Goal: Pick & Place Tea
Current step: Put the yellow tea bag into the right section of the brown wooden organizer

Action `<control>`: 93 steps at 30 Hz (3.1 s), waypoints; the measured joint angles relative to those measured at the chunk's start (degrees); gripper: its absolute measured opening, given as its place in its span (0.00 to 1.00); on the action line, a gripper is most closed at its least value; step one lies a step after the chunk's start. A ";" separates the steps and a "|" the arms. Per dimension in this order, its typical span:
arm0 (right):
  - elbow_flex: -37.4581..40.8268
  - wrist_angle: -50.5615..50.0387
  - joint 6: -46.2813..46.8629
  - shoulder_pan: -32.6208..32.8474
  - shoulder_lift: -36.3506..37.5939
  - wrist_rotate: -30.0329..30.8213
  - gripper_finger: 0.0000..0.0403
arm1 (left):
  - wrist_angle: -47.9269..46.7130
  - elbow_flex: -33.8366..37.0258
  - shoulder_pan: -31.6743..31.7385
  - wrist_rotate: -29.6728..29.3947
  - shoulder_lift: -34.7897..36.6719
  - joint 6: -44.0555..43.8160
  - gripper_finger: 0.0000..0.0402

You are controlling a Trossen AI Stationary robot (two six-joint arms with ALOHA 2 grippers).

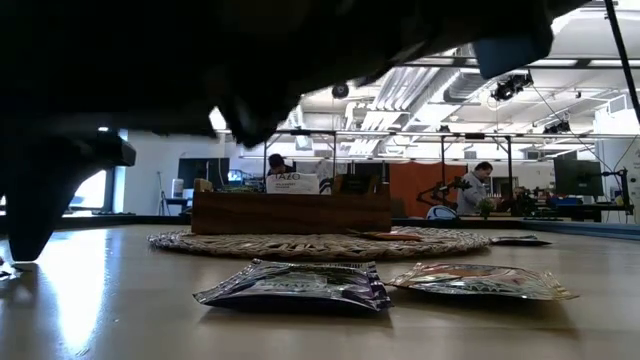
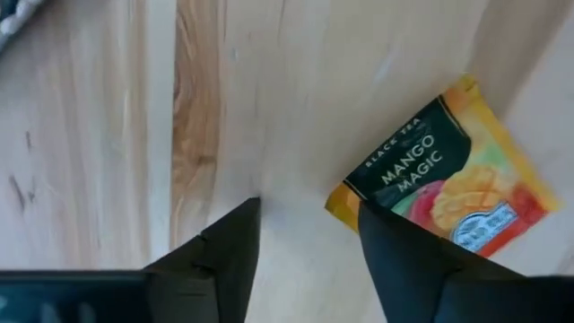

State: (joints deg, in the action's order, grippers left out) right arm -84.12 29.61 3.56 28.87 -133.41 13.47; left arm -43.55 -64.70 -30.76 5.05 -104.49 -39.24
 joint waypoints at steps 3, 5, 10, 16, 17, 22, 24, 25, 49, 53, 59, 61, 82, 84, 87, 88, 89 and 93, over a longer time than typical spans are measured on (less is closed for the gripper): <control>-4.36 -6.60 2.69 0.02 -2.59 2.84 0.01 | 0.66 0.57 -0.02 1.00 0.09 0.02 0.49; -6.54 -10.54 5.42 -0.10 -3.60 4.24 0.02 | 1.69 1.05 0.00 1.38 0.10 0.07 0.50; -7.28 -13.51 8.23 -0.12 -3.90 5.50 0.01 | 2.29 1.41 -0.02 1.46 -0.07 0.56 0.50; -6.95 -12.66 11.22 -1.57 -4.11 3.65 0.01 | 2.66 1.55 0.07 2.19 -0.16 1.01 0.47; -6.95 -12.22 11.24 -1.75 -4.31 3.63 0.01 | 2.82 1.58 0.07 2.12 -0.19 0.62 0.46; -6.93 -11.63 11.37 -2.23 -5.09 4.45 0.00 | 3.70 1.65 0.07 2.29 -0.68 -1.22 0.36; -6.93 -12.03 11.75 -2.23 -5.13 5.54 0.00 | 3.89 1.64 0.08 2.64 -1.38 -1.54 0.33; -6.93 -12.12 12.02 -2.23 -5.13 5.66 0.00 | 3.89 1.60 0.09 3.10 -1.44 -1.54 0.31; -6.90 -15.77 11.47 -2.55 -4.57 5.83 0.00 | 7.63 1.24 0.00 7.07 -1.68 -4.30 0.02; -6.80 -25.48 11.76 -1.82 -1.21 5.69 0.01 | 7.62 1.17 -0.01 6.46 -1.39 -6.23 0.01; -6.85 -47.31 11.92 0.55 8.81 11.39 0.00 | 8.29 1.30 -0.22 0.56 0.22 -12.17 0.00; -6.86 -55.34 12.69 1.54 12.05 14.28 0.01 | 9.19 1.26 -0.18 -2.88 1.17 -13.63 0.00; -6.89 -114.28 57.71 12.98 31.83 41.66 0.01 | 23.95 1.24 12.08 -18.08 2.97 -1.65 0.00; -6.89 -113.77 57.73 13.66 31.79 41.43 0.01 | 24.94 1.24 13.64 -16.01 2.97 0.44 0.00; -6.89 -112.71 57.89 14.49 31.79 41.05 0.01 | 24.91 1.24 15.23 -11.55 2.97 4.69 0.00; -6.89 -111.86 57.61 14.78 31.79 41.03 0.01 | 25.22 1.24 15.48 -10.70 2.97 6.34 0.00; -6.89 -111.10 57.36 15.04 31.78 41.06 0.00 | 26.18 1.24 15.52 -9.72 2.97 8.21 0.00; -6.89 -108.18 55.56 15.63 31.75 41.24 0.02 | 26.60 -0.13 16.15 -3.76 2.97 14.70 0.00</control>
State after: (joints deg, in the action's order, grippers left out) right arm -91.00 -78.57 59.13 44.49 -101.67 54.72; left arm -16.95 -64.83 -14.61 1.29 -101.51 -24.54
